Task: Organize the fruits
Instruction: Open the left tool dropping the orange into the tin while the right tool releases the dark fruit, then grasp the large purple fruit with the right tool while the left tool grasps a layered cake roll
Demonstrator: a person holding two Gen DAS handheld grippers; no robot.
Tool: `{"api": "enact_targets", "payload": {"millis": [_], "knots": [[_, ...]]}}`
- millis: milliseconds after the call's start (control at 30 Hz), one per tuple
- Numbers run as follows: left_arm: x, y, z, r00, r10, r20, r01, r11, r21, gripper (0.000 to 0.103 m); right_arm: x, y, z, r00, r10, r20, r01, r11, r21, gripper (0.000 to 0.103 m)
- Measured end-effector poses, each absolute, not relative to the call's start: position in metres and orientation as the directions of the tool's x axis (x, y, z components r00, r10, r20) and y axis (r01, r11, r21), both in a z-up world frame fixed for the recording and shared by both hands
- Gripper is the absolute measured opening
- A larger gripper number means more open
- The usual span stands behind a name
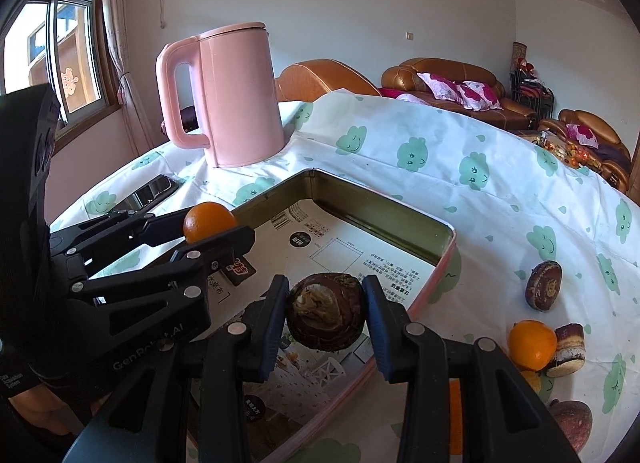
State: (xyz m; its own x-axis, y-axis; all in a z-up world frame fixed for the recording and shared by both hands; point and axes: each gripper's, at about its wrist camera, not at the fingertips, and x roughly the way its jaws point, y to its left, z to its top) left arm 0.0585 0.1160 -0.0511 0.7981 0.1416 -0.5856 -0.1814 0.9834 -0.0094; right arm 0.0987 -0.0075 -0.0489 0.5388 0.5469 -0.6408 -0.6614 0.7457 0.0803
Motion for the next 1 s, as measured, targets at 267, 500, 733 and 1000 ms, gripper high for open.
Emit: {"api": "enact_targets", "payload": {"millis": [267,500,733,1000], "knots": [[0.039,0.121,-0.041,0.822,0.164,-0.546,-0.219,0.975,-0.036,0.085,0.081,-0.035,-0.033,0.586,0.558,-0.588,-0.647,0.759,0.076,0.076],[0.026,0.080,-0.024,0.862,0.101,-0.496,-0.142,0.989,-0.046,0.096,0.067,-0.127,-0.023,0.741,0.379,-0.554,-0.456,0.890,-0.001,0.077],[0.033,0.024,-0.030,0.857,0.036,-0.514,-0.046,0.999,-0.006,0.099,0.091,-0.174,-0.051,0.730,0.261,-0.631,-0.310,0.950,0.035,0.077],[0.036,-0.003,-0.040,0.839,0.005,-0.545,0.000,1.000,0.009,0.099,0.115,-0.175,-0.070,0.624,0.313,-0.716,-0.329,0.936,0.122,0.070]]}}
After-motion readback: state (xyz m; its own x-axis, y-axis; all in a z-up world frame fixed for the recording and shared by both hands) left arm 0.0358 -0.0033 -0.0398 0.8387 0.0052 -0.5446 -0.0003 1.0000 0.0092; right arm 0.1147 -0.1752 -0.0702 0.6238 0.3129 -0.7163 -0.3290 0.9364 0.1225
